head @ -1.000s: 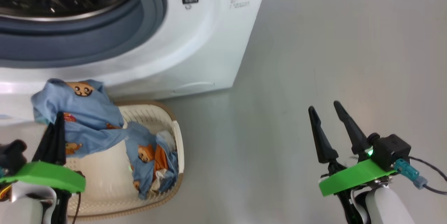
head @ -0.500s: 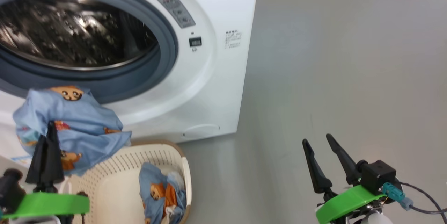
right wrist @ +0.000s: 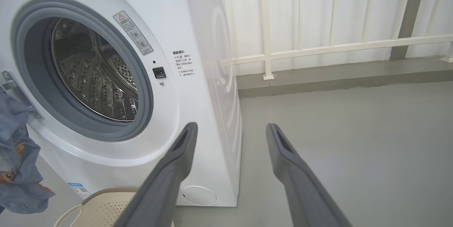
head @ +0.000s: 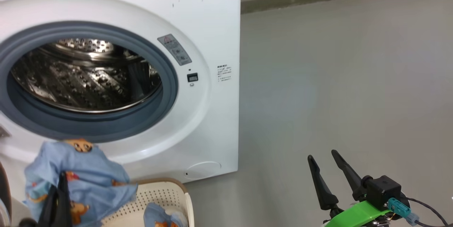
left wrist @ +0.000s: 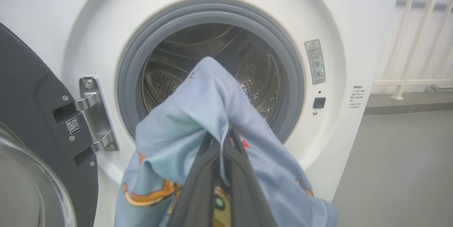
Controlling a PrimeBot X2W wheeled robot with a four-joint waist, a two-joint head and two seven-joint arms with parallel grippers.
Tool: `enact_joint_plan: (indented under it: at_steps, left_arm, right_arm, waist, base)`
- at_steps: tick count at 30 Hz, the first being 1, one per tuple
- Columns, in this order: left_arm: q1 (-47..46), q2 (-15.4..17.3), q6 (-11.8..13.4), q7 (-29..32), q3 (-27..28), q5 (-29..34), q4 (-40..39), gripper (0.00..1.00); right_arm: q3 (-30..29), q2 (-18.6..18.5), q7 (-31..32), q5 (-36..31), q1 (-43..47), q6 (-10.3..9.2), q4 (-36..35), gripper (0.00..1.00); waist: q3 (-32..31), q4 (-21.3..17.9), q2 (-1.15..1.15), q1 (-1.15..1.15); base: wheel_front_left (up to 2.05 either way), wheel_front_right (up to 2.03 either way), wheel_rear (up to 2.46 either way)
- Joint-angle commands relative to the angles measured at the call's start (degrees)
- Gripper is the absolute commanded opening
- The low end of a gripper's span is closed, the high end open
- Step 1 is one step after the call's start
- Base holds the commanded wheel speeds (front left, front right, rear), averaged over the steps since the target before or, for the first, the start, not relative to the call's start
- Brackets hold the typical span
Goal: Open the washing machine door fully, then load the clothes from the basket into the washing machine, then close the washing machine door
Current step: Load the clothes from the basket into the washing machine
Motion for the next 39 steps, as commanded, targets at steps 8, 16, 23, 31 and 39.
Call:
enact_joint_plan:
  at_steps: [8,16,23,31,39]
  left_arm:
    - [2.82,0.34,0.86,-0.37,1.49,0.81,0.68,0.00]
    - [2.95,0.03,1.09,-0.37,1.11,0.29,2.33,0.00]
    - [2.83,0.07,1.16,-0.37,1.10,0.00,2.30,0.00]
    - [0.70,0.31,0.77,-0.37,0.63,-0.43,2.64,0.00]
    - [-5.88,2.26,-0.21,-0.37,0.17,-1.25,3.70,0.00]
  right_arm:
    - [1.23,-0.27,-0.28,-0.31,0.03,0.09,-2.38,1.00]
    - [1.24,-0.30,-0.28,-0.33,-0.09,0.09,-2.30,1.00]
    - [0.94,-0.31,-0.28,-0.42,0.00,0.09,-2.55,1.00]
    - [-0.07,-0.06,-0.28,-0.42,0.28,0.09,-2.91,1.00]
    - [-0.17,0.32,-0.28,-0.79,-0.94,0.09,-3.89,1.00]
  waist:
    - [-1.05,-0.42,0.00,0.00]
    - [-0.95,-0.11,0.00,0.00]
    - [-0.29,0.13,0.00,0.00]
    - [1.88,0.87,0.00,0.00]
    - [7.50,0.74,0.00,0.00]
  base:
    - [0.00,0.00,0.00]
    - [0.00,0.00,0.00]
    - [0.00,0.00,0.00]
    - [0.00,0.00,0.00]
    - [0.00,0.00,0.00]
